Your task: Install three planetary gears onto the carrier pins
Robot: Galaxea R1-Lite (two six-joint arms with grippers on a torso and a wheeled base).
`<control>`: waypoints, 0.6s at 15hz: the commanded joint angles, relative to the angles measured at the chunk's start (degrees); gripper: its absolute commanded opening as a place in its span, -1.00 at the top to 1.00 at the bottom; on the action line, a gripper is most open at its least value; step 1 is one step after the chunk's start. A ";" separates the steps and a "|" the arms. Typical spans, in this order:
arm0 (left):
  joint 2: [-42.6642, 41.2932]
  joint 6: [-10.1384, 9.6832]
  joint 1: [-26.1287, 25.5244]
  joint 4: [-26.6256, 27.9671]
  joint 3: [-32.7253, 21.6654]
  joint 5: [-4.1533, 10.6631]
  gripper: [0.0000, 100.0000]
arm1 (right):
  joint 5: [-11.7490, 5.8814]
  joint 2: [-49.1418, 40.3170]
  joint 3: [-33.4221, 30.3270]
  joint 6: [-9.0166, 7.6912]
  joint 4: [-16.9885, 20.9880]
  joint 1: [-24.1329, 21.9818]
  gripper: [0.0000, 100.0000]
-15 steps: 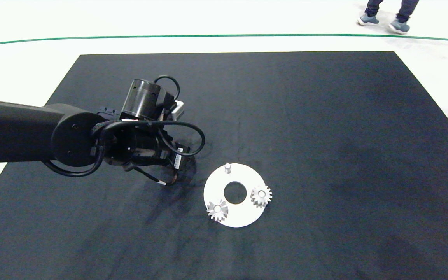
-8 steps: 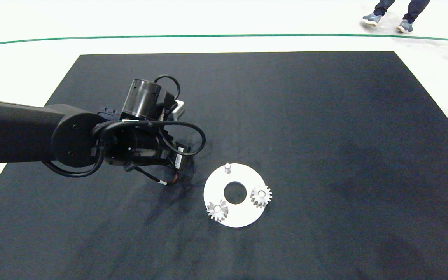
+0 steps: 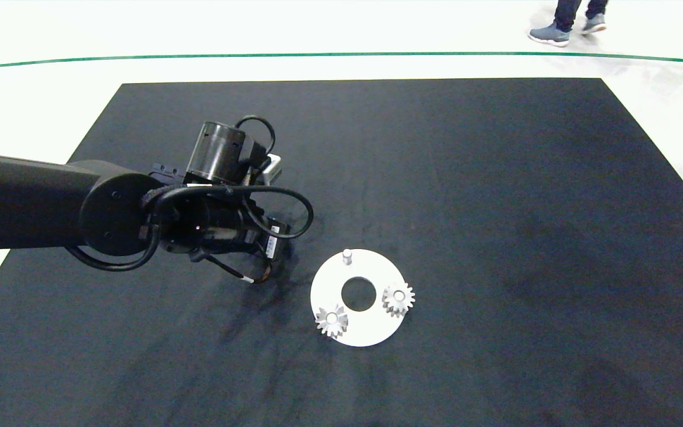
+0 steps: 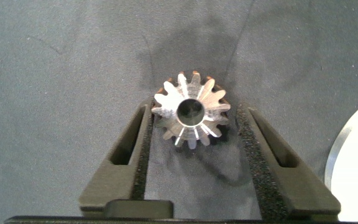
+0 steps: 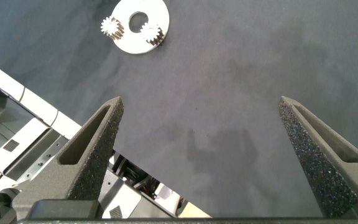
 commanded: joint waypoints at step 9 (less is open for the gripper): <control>-0.53 0.53 0.07 -0.20 0.70 0.10 0.42 | -0.05 0.16 0.27 0.01 0.19 -0.04 -1.00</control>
